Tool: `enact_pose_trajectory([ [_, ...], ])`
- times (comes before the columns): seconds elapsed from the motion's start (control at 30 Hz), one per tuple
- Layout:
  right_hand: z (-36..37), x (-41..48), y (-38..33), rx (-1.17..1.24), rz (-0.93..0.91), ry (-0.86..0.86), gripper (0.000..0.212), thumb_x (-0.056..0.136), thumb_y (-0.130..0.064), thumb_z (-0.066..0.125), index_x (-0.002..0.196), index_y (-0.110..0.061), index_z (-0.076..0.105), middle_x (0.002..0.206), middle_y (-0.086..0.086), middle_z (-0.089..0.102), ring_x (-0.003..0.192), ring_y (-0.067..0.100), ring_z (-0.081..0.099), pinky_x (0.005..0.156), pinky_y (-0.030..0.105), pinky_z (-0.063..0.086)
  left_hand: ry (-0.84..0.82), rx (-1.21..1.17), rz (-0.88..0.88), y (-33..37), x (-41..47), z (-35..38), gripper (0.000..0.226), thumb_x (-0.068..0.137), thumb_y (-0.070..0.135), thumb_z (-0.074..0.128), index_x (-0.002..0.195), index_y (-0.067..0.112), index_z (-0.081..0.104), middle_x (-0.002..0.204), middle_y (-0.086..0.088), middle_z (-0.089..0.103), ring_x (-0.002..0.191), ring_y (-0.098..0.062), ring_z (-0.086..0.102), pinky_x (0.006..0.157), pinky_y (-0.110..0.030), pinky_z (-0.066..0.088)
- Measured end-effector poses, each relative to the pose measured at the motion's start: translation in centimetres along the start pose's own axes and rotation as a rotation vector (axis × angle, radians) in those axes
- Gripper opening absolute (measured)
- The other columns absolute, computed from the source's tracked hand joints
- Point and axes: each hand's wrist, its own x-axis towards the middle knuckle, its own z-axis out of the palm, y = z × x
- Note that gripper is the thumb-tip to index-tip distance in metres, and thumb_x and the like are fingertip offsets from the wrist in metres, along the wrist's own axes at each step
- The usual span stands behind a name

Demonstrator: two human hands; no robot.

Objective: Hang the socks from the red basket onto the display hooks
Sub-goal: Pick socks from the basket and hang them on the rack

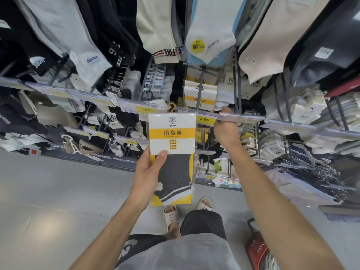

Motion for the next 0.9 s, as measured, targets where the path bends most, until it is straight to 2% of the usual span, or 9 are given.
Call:
enact_pose_trajectory([
  [0.03,-0.4,-2.1,0.2,0.057,-0.005,0.022,0.017,0.101,-0.014,0.049,0.114,-0.014,0.06,0.092,0.005,0.066,0.08,0.019,0.062,0.071,0.033,0.049,-0.002,-0.006,0.004,0.0,0.2,0.1,0.029,0.084,0.044,0.061,0.112,0.041,0.069,0.116,0.015,0.074,0.113,-0.006,0.067,0.09,-0.024,0.055],
  [0.1,-1.1,-6.0,0.5,0.235,0.009,-0.013,0.023,0.104,-0.026,0.045,0.109,-0.016,0.066,0.1,0.003,0.072,0.095,0.017,0.067,0.081,0.024,0.05,-0.008,-0.004,0.008,-0.1,0.5,0.3,0.022,0.091,0.035,0.061,0.11,0.039,0.069,0.113,0.017,0.075,0.108,-0.002,0.069,0.082,-0.016,0.056],
  [0.23,-2.0,-11.1,-0.3,0.62,-0.092,-0.199,0.033,0.099,-0.031,0.053,0.127,-0.014,0.059,0.112,0.003,0.073,0.107,0.018,0.069,0.088,0.03,0.057,-0.098,0.042,-0.027,-0.4,1.2,1.3,0.022,0.101,0.018,0.055,0.113,0.033,0.066,0.108,0.02,0.075,0.104,-0.001,0.069,0.081,-0.013,0.054],
  [0.33,-2.2,-11.0,-0.4,0.604,-0.132,-0.168,0.032,0.094,-0.007,0.062,0.12,-0.025,0.059,0.108,-0.007,0.074,0.103,0.012,0.069,0.082,0.026,0.057,-0.223,0.147,-0.065,-0.6,1.9,2.3,0.022,0.101,0.018,0.056,0.117,0.029,0.064,0.113,0.018,0.074,0.109,-0.001,0.067,0.089,-0.016,0.052],
  [0.4,-2.4,-10.3,0.4,0.567,-0.09,-0.094,0.036,0.093,0.002,0.061,0.109,-0.029,0.061,0.101,-0.014,0.074,0.098,0.007,0.069,0.08,0.021,0.055,-0.246,0.253,-0.088,-1.0,2.5,2.6,0.019,0.101,0.019,0.058,0.118,0.024,0.063,0.116,0.011,0.073,0.113,-0.008,0.065,0.097,-0.028,0.051],
  [0.53,-2.3,-9.1,3.2,0.335,-0.043,-0.035,0.026,0.097,-0.006,0.058,0.106,-0.03,0.059,0.101,-0.02,0.071,0.101,-0.001,0.065,0.088,0.023,0.055,-0.251,0.373,-0.089,-1.7,3.4,2.3,0.027,0.1,0.017,0.058,0.126,0.022,0.056,0.125,0.012,0.063,0.12,-0.007,0.057,0.103,-0.029,0.047],
  [0.67,-1.0,-6.7,3.4,0.198,-0.014,0.048,0.023,0.099,-0.009,0.056,0.12,-0.016,0.057,0.106,-0.012,0.065,0.098,-0.007,0.06,0.093,0.031,0.053,-0.273,0.427,-0.118,-2.1,3.4,1.6,0.024,0.1,0.019,0.058,0.123,0.026,0.058,0.12,0.016,0.063,0.115,0.0,0.058,0.09,-0.016,0.045],
  [0.77,-0.1,-4.1,2.0,0.243,-0.002,0.094,0.023,0.1,-0.008,0.054,0.123,-0.009,0.057,0.1,-0.013,0.065,0.095,0.002,0.061,0.092,0.026,0.048,-0.311,0.447,-0.175,-2.3,2.9,1.2,0.014,0.1,0.022,0.059,0.111,0.028,0.064,0.114,0.01,0.068,0.111,-0.006,0.061,0.094,-0.026,0.048],
  [0.9,0.6,-1.1,-0.2,0.375,-0.107,0.032,0.021,0.096,0.015,0.046,0.111,0.003,0.054,0.102,0.011,0.064,0.095,0.016,0.066,0.087,0.031,0.054,-0.322,0.398,-0.22,-2.6,2.0,0.7,0.01,0.098,0.018,0.06,0.105,0.023,0.066,0.114,-0.002,0.071,0.111,-0.018,0.065,0.1,-0.036,0.046],
])
